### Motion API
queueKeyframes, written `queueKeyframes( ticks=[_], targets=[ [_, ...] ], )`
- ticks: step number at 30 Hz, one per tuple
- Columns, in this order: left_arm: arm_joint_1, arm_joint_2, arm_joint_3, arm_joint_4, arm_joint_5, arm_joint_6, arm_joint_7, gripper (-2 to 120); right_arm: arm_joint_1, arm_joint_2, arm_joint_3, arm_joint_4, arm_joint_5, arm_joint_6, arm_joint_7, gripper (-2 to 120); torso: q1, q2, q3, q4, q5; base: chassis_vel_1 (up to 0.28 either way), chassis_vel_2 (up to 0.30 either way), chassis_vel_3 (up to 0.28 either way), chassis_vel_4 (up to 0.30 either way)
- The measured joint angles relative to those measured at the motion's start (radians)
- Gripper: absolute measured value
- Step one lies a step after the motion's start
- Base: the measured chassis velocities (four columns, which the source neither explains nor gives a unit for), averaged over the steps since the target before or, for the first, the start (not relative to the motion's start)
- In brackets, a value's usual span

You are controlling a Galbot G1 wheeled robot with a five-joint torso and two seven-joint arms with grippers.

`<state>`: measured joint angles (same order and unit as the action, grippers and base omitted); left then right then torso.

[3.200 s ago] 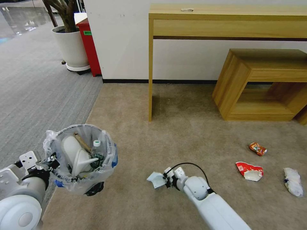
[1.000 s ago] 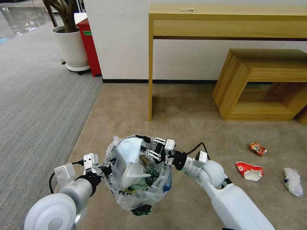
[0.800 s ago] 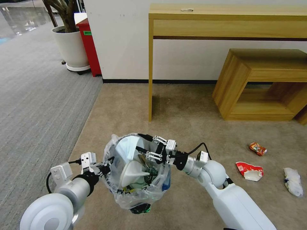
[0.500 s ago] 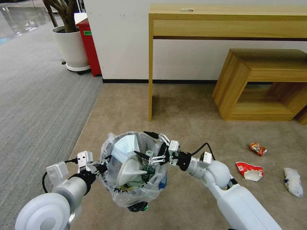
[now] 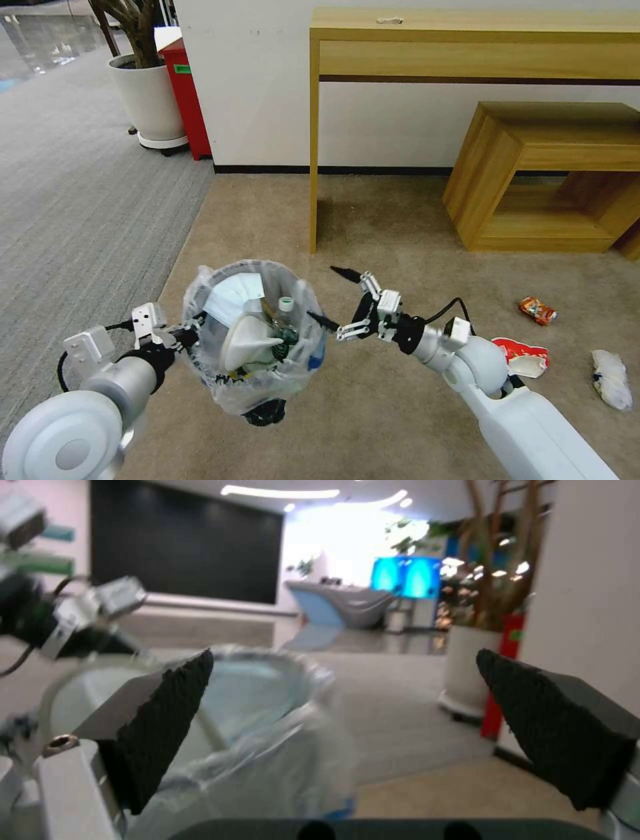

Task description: Pick up the trash bin and place the garbage on the floor into it.

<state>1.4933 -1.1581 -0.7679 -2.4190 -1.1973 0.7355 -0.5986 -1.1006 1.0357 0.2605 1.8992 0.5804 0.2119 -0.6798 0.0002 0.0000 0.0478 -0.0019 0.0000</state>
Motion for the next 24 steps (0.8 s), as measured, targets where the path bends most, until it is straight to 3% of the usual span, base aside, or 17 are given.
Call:
queueKeyframes(
  ticks=[3,4,7,8,10,12,15,19,24],
  targets=[
    [-0.007,-0.018,-0.032,0.009,0.077,0.000,-0.012,1,-0.056,0.020,0.130,0.041,-0.001,0.009,0.065,100,0.000,0.000,0.000,0.0002,0.0000,0.000,0.000,0.000,0.000],
    [-0.007,-0.018,-0.032,0.009,0.077,0.000,-0.012,1,-0.056,0.020,0.130,0.041,-0.001,0.009,0.065,100,0.000,0.000,0.000,0.0002,0.0000,0.000,0.000,0.000,0.000],
    [-0.004,-0.034,-0.052,0.012,0.108,0.000,-0.044,1,-0.154,0.062,0.247,0.083,-0.043,0.006,0.274,100,0.000,0.000,0.000,-0.0002,0.0000,0.000,0.000,0.000,0.000],
    [-0.004,-0.034,-0.052,0.012,0.108,0.000,-0.044,1,-0.154,0.062,0.247,0.083,-0.043,0.006,0.274,100,0.000,0.000,0.000,-0.0002,0.0000,0.000,0.000,0.000,0.000],
    [-0.002,-0.039,-0.057,0.020,0.150,-0.002,-0.057,1,-0.218,0.104,0.318,0.100,-0.099,-0.019,0.412,100,0.000,0.000,0.000,-0.0002,0.0000,0.000,0.000,0.000,0.000],
    [0.001,-0.041,-0.057,0.023,0.174,-0.004,-0.054,1,-0.242,0.123,0.337,0.107,-0.117,-0.030,0.471,100,0.000,0.000,0.000,0.0000,0.0000,0.000,0.000,0.000,0.000],
    [0.005,-0.044,-0.059,0.025,0.226,-0.010,-0.040,1,-0.315,0.185,0.397,0.142,-0.163,-0.069,0.659,100,0.000,0.000,0.000,-0.0001,0.0002,0.000,0.000,0.000,0.000],
    [0.006,-0.037,-0.059,0.037,0.272,-0.022,-0.020,1,-0.361,0.213,0.458,0.177,-0.170,-0.071,0.716,100,0.000,0.000,0.000,-0.0002,0.0000,0.000,0.000,0.000,0.000],
    [0.014,-0.034,-0.056,0.041,0.288,-0.031,0.001,1,-0.392,0.232,0.511,0.221,-0.183,-0.057,0.704,100,0.000,0.000,0.000,-0.0001,-0.0001,0.000,0.000,0.000,0.000]
  ],
)
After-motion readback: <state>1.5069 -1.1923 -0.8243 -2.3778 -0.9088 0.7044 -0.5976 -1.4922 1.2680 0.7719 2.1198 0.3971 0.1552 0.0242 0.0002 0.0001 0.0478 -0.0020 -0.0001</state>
